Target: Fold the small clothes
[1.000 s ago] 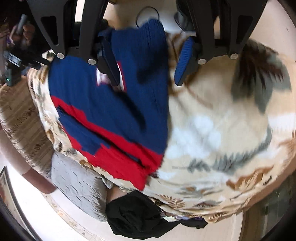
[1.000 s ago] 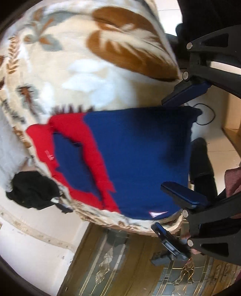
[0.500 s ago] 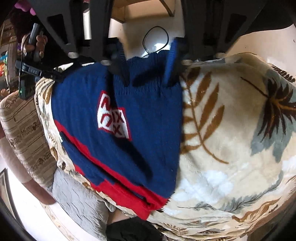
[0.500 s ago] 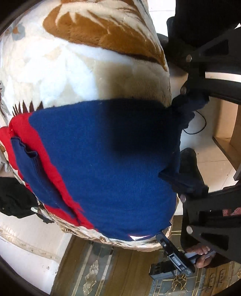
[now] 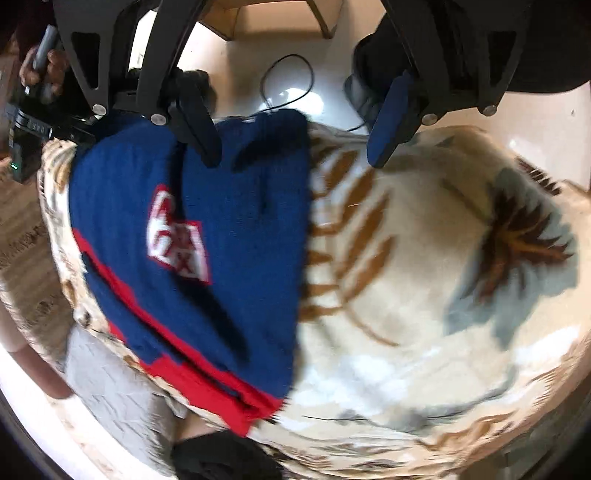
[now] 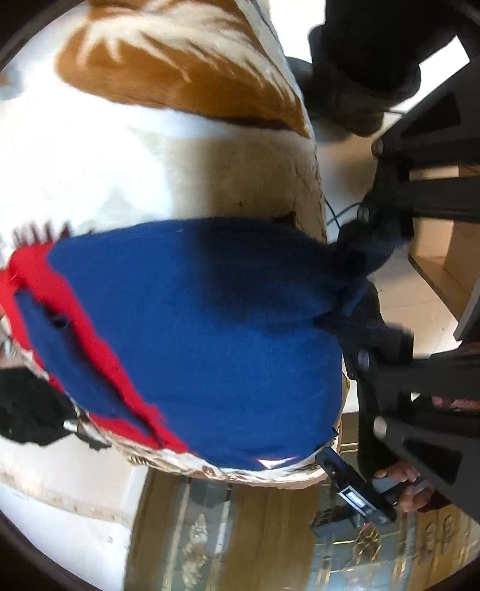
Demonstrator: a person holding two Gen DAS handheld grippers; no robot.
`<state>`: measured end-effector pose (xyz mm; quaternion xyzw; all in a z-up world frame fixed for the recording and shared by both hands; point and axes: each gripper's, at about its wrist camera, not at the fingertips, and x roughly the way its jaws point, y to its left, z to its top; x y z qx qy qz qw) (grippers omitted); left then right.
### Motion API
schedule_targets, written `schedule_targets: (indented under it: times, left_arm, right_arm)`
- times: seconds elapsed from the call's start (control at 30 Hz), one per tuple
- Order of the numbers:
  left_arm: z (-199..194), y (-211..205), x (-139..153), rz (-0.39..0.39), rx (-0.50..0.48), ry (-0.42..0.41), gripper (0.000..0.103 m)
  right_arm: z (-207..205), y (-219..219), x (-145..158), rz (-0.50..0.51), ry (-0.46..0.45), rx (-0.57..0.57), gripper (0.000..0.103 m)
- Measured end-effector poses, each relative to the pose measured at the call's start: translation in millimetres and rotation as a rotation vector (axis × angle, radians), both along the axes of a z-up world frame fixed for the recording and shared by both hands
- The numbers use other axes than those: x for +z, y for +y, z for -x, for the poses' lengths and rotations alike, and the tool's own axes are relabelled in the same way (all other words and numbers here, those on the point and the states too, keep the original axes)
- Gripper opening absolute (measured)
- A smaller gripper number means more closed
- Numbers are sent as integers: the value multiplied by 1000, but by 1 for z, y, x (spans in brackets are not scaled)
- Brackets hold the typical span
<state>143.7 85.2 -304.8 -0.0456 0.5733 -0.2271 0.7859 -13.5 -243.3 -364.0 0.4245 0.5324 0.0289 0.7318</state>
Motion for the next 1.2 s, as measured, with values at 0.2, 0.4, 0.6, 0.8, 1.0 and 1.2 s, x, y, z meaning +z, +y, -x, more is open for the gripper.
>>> schedule_targets:
  times: [0.2, 0.4, 0.6, 0.8, 1.0, 1.2]
  left_arm:
    - [-9, -2, -14, 52, 31, 76, 53]
    - [-2, 12, -2, 89, 42, 85, 12]
    - [6, 25, 42, 192, -37, 51, 5]
    - [-6, 18, 48, 146, -57, 49, 5]
    - [-10, 3, 14, 82, -50, 115, 6]
    - [-12, -12, 4, 76, -83, 138, 44]
  right_arm:
    - [2, 7, 9, 66, -80, 52, 41]
    - [12, 13, 40, 37, -124, 120, 13]
    - [17, 0, 115, -57, -326, 153, 12]
    - [-1, 5, 116, -50, -349, 157, 12]
    - [-1, 6, 83, 105, -222, 123, 12]
    - [3, -7, 36, 0, -29, 86, 76]
